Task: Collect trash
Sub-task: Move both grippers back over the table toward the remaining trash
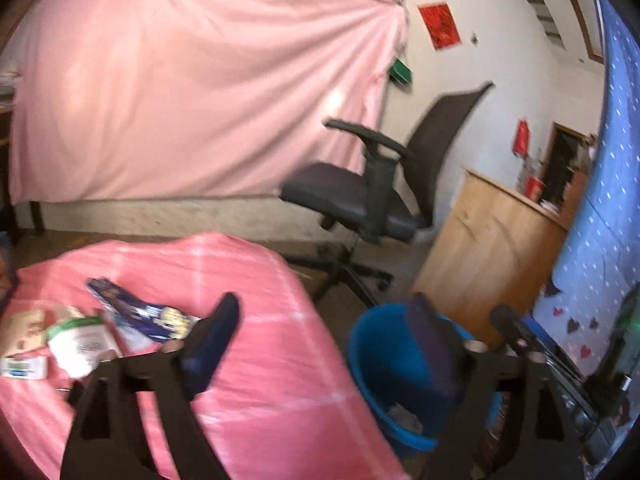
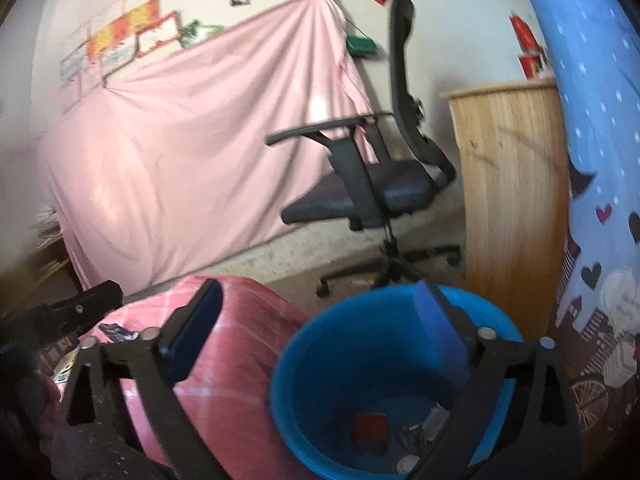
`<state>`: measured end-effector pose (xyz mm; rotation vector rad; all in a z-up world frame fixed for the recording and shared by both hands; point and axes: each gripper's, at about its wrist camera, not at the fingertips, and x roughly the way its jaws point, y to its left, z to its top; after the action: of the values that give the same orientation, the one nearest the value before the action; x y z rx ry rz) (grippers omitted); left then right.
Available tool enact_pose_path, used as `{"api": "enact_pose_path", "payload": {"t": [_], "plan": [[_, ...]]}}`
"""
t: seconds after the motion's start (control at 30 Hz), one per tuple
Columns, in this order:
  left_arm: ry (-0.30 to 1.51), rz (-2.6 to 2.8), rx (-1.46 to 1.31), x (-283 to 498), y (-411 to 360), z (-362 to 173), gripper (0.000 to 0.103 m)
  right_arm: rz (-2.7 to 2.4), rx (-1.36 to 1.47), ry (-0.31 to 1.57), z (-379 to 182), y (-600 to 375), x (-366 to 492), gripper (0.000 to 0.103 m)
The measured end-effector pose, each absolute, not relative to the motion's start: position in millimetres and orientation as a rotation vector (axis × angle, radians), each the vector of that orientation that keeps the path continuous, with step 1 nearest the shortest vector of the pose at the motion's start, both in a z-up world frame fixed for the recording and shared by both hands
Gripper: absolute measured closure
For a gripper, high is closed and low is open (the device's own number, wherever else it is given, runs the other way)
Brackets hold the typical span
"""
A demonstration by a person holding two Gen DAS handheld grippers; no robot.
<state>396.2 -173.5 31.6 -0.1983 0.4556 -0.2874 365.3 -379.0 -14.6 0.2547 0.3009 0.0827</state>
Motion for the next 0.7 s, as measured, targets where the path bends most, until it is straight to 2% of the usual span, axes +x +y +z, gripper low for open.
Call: {"api": "enact_pose_path", "payload": {"t": [0.03,0.07,0.7], "plan": [[0.433,-0.259,-0.201,392.0,-166.5,33.3,0.005,0.095,0.25,0.288,-12.4,-374.1,363.4,0.0],[0.405,-0.23,-0.205,386.8,-156.9,34.4,0.003,0.108,0.245,0.277,-10.0,-369.3,362.3,0.0],[0.202,0.101,-0.149,309.6,-36.1,28.6,0.002,0.355,0.117,0.047,19.8,-243.8,331.9,0.0]]}}
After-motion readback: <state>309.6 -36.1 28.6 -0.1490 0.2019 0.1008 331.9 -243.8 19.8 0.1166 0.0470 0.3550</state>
